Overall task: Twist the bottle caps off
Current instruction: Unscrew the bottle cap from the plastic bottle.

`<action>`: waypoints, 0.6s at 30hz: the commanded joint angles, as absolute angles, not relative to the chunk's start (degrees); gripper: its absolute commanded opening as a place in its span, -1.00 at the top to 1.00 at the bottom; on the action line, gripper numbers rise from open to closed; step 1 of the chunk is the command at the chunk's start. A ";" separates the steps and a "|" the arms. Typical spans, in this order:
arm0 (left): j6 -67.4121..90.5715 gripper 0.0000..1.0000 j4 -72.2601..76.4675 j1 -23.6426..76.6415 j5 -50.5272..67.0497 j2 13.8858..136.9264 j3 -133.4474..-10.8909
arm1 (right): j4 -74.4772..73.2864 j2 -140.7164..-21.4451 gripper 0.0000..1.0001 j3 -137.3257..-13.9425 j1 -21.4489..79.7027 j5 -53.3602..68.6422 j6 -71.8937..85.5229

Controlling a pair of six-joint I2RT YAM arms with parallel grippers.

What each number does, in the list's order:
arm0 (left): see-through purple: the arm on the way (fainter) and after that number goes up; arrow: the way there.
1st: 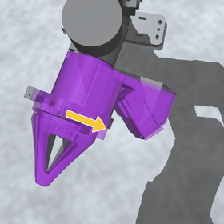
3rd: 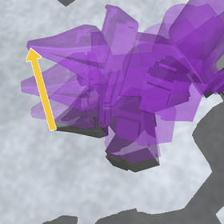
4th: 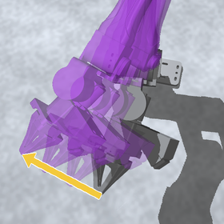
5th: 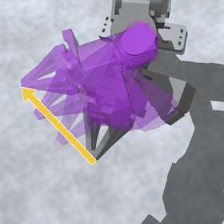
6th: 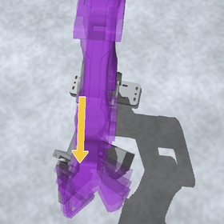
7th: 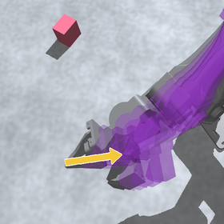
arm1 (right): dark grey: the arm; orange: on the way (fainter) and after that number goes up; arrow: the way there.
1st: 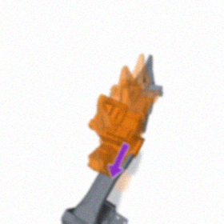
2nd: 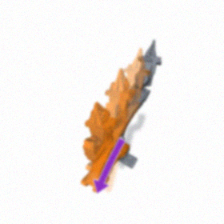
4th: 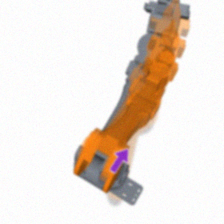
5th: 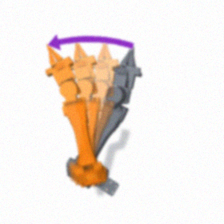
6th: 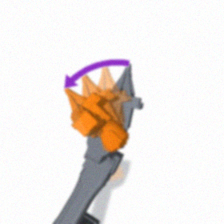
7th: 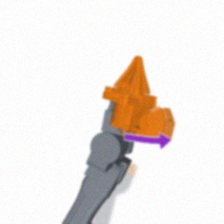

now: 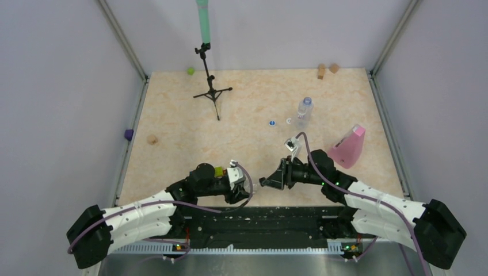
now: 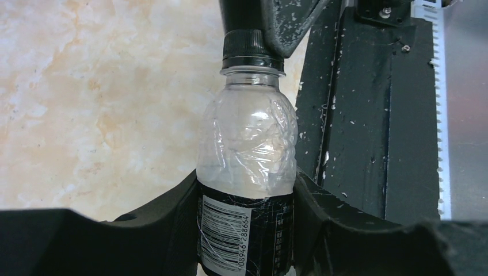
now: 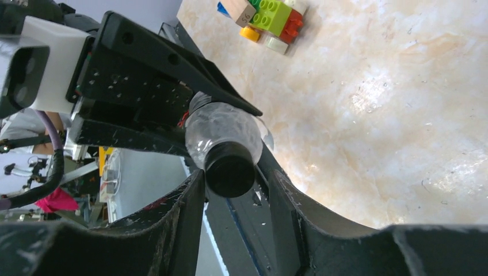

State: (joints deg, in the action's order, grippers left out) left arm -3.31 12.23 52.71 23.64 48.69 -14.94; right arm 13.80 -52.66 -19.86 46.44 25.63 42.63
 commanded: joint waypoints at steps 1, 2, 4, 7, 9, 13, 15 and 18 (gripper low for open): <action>-4.41 0.92 17.25 53.26 26.23 47.37 -15.57 | 16.73 -51.49 0.13 -20.30 44.84 25.14 42.02; -4.17 0.92 17.44 53.26 26.76 47.26 -15.68 | 16.77 -51.44 0.13 -20.38 44.83 25.33 41.95; -3.87 0.93 18.43 53.26 27.51 47.16 -15.67 | 16.47 -51.55 0.14 -20.68 44.67 25.25 41.79; -3.87 0.93 18.80 53.24 27.91 47.39 -15.70 | 17.70 -51.37 0.21 -20.51 44.43 25.96 41.96; -3.89 0.93 18.75 53.26 28.17 47.37 -15.69 | 18.56 -51.31 0.24 -20.39 44.34 26.70 41.93; -3.56 0.93 18.85 53.26 27.98 47.54 -15.95 | 20.28 -52.38 0.33 -20.25 44.30 29.21 42.01; -3.22 0.93 18.98 53.26 28.00 47.61 -16.02 | 20.38 -52.77 0.47 -20.31 44.30 29.27 41.91; -2.25 0.93 19.16 53.26 26.96 47.59 -16.08 | 20.67 -52.54 0.70 -19.87 44.30 29.46 41.46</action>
